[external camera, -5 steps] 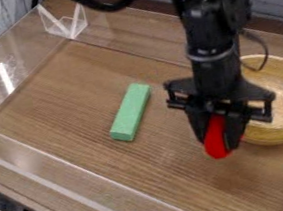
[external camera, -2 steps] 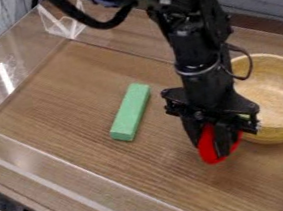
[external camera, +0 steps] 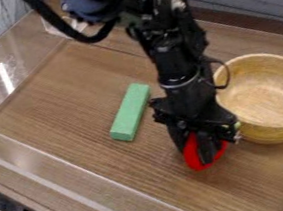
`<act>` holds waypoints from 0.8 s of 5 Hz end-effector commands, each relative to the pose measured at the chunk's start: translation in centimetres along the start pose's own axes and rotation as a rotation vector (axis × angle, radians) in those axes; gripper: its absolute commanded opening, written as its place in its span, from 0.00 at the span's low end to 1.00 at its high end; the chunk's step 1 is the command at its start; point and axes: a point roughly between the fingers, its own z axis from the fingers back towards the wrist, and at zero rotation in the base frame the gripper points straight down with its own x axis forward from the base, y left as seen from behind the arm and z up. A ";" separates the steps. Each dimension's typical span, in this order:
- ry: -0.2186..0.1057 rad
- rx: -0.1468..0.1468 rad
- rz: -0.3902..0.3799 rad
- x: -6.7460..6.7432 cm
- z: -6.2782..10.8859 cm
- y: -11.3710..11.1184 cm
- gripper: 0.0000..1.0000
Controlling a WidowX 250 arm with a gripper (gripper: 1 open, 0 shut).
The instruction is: Move the red object to the right side of the table
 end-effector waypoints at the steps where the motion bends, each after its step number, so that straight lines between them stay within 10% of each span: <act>1: -0.033 -0.007 -0.018 1.0 0.4 -0.3 1.00; 4: -0.031 -0.021 -0.101 0.3 0.9 -2.2 1.00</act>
